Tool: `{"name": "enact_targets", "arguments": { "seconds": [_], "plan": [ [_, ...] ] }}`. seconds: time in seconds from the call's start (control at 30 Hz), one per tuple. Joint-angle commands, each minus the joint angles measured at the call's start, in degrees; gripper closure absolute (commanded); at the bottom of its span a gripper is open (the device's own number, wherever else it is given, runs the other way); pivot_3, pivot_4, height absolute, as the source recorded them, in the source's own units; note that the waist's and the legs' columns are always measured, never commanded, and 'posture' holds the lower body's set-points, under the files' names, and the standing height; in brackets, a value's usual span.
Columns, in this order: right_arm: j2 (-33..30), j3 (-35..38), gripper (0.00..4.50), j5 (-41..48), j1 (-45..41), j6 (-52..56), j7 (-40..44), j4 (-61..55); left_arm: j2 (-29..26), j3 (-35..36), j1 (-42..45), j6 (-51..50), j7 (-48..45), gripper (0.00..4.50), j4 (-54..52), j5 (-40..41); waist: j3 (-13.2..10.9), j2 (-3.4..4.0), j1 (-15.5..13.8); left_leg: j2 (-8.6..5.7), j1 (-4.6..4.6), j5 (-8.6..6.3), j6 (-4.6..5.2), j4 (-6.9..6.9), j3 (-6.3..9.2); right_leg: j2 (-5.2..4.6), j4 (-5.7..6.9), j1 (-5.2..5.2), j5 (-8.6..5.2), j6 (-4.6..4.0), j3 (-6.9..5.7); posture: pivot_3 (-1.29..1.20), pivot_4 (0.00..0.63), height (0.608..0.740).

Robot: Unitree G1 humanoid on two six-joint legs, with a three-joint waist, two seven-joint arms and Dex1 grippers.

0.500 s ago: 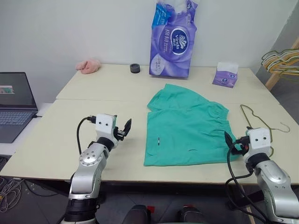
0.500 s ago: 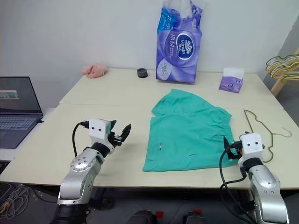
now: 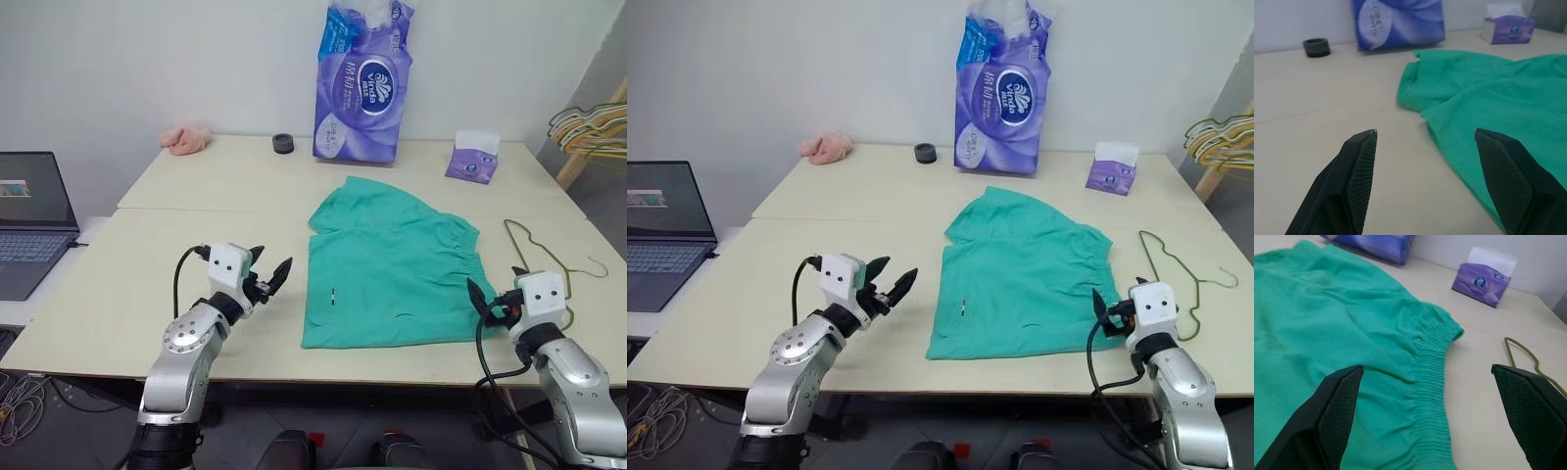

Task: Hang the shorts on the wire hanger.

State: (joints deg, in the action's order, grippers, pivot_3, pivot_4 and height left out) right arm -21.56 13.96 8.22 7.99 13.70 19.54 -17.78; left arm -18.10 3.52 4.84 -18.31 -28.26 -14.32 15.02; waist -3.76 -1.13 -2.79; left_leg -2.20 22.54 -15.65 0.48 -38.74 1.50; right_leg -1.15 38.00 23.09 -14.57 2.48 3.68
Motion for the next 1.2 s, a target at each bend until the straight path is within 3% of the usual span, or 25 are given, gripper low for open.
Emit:
{"name": "enact_targets", "arguments": {
  "seconds": [0.03,0.1,0.27,0.4,0.53,0.7,0.93,1.2],
  "plan": [
    [-0.7,-0.1,0.01,2.1,-0.5,-0.9,2.1,-2.8,-1.1,-0.9,-0.5,1.3,-3.2,1.15,-2.9,2.0,0.0,0.02,0.0,0.00,-0.01,0.00,0.00,0.00,-0.01,0.00,0.00,0.00,0.00,0.00,0.00,0.06,0.032,0.740],
    [-1.3,-0.4,0.01,2.2,-0.4,-0.7,2.9,-3.2,-1.3,-1.1,-0.6,1.1,-3.3,1.15,-2.9,1.8,0.0,0.03,0.1,0.00,-0.01,0.00,0.00,0.00,-0.02,0.00,0.00,0.00,0.00,0.00,0.00,0.05,0.031,0.740],
    [-2.6,-1.2,0.00,4.0,-0.7,3.5,4.4,-6.8,-3.7,-3.0,-0.3,1.7,-7.1,0.07,-2.6,1.5,0.1,0.09,0.2,0.01,-0.01,0.00,0.00,0.00,-0.02,0.01,0.01,0.00,0.00,0.00,0.00,0.04,0.026,0.740],
    [-6.0,-2.5,0.00,7.5,1.2,6.2,9.9,-10.7,-7.9,-4.4,1.3,-2.2,-13.6,0.03,-2.9,4.5,0.1,0.13,0.4,0.02,-0.01,0.00,0.01,0.00,-0.01,0.02,0.02,0.00,-0.01,-0.01,-0.01,0.03,0.024,0.740],
    [-11.8,-3.6,0.00,14.0,4.6,11.6,17.5,-16.9,-16.4,-6.9,2.0,-9.7,-24.4,0.03,-4.5,9.6,0.1,0.19,1.4,0.03,-0.01,-0.01,0.02,0.01,0.00,0.06,0.00,-0.02,-0.04,-0.03,-0.06,0.01,0.025,0.740],
    [-17.3,-4.5,0.00,18.6,8.2,15.5,22.7,-22.4,-24.2,-13.2,3.5,-9.2,-34.4,0.03,-3.7,7.7,0.1,0.19,2.1,0.06,-0.04,-0.04,0.07,0.00,-0.04,0.08,0.00,-0.03,-0.10,0.00,-0.10,-0.01,0.027,0.740],
    [-19.4,-7.1,0.00,14.0,13.3,9.5,25.1,-21.5,-22.6,-20.0,6.3,-1.9,-32.0,0.03,3.2,-2.7,0.1,0.18,2.2,0.08,-0.78,-0.21,0.23,0.01,0.00,0.02,-0.24,-0.88,-0.48,0.24,-0.03,-0.04,0.032,0.740],
    [-19.5,-7.8,0.00,9.1,17.0,2.7,25.7,-18.1,-18.5,-23.8,7.2,6.0,-26.7,0.03,9.5,-12.0,0.2,0.17,2.4,0.09,-0.79,-0.27,0.22,0.00,0.01,-0.03,-0.21,-0.89,-0.58,0.32,0.06,-0.05,0.034,0.740]
  ]
}}
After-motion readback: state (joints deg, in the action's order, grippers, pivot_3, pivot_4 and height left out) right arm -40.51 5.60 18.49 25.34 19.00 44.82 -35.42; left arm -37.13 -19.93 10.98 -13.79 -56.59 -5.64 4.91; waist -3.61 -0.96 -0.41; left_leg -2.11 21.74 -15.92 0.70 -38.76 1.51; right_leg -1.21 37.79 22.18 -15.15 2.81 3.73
